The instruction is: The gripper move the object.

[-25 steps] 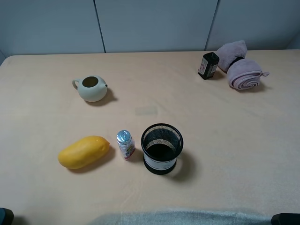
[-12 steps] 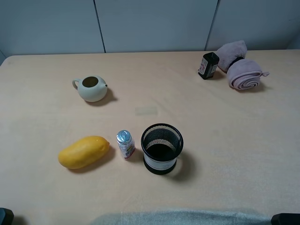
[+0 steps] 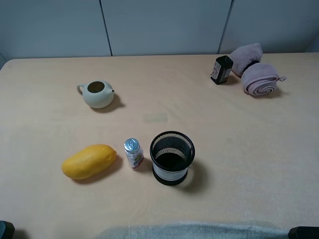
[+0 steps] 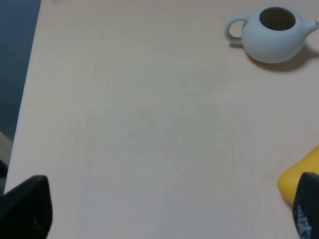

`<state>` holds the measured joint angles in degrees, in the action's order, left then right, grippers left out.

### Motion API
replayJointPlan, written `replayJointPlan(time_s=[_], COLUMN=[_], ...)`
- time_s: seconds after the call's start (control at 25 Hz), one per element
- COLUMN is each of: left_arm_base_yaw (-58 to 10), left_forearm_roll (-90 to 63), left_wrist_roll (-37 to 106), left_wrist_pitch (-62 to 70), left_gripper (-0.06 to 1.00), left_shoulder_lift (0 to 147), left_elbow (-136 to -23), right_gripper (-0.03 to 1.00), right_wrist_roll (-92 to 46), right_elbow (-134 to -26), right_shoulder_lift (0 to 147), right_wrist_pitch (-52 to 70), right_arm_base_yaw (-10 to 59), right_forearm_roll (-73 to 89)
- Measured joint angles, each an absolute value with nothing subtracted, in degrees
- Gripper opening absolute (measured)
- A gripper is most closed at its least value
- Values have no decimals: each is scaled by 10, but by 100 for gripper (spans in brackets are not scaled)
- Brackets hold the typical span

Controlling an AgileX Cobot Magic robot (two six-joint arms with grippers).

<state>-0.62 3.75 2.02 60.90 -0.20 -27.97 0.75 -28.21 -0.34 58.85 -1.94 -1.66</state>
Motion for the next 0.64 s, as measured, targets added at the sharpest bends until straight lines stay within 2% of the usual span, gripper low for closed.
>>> replayJointPlan(time_s=[0.64], left_arm_base_yaw=[-6], left_forearm_roll=[37], left_wrist_roll=[21], left_wrist_pitch=[609], left_gripper=[96], left_shoulder_lift=[-2], left_elbow=[-280], right_gripper=[69], right_wrist_roll=[8], right_elbow=[-282], right_shoulder_lift=[-3], right_wrist_pitch=[589], right_arm_base_yaw=[-19], right_forearm_roll=[-17])
